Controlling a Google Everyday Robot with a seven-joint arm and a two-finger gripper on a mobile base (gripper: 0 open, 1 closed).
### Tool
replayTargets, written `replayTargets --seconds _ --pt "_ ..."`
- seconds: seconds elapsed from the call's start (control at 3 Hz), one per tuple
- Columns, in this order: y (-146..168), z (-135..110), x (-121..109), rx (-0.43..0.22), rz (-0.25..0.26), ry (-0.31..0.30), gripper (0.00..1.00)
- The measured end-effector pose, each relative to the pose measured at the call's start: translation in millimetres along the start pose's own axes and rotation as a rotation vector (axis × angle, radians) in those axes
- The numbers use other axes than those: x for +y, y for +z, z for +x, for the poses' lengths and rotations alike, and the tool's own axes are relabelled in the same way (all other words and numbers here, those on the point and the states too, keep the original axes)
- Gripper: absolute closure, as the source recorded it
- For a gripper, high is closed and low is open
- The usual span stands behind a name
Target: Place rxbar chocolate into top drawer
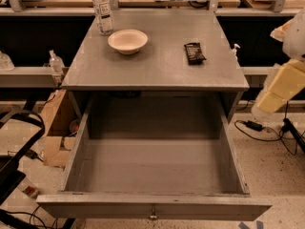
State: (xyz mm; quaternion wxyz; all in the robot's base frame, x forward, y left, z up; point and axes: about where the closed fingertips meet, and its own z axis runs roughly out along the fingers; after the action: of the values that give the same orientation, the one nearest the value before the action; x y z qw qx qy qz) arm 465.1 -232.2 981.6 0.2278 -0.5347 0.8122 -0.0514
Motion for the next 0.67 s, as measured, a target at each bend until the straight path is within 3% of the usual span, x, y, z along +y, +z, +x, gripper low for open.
replayTargets --seconds 0.67 --pt "25 19 -76 -0.014 0.139 0.355 0.0"
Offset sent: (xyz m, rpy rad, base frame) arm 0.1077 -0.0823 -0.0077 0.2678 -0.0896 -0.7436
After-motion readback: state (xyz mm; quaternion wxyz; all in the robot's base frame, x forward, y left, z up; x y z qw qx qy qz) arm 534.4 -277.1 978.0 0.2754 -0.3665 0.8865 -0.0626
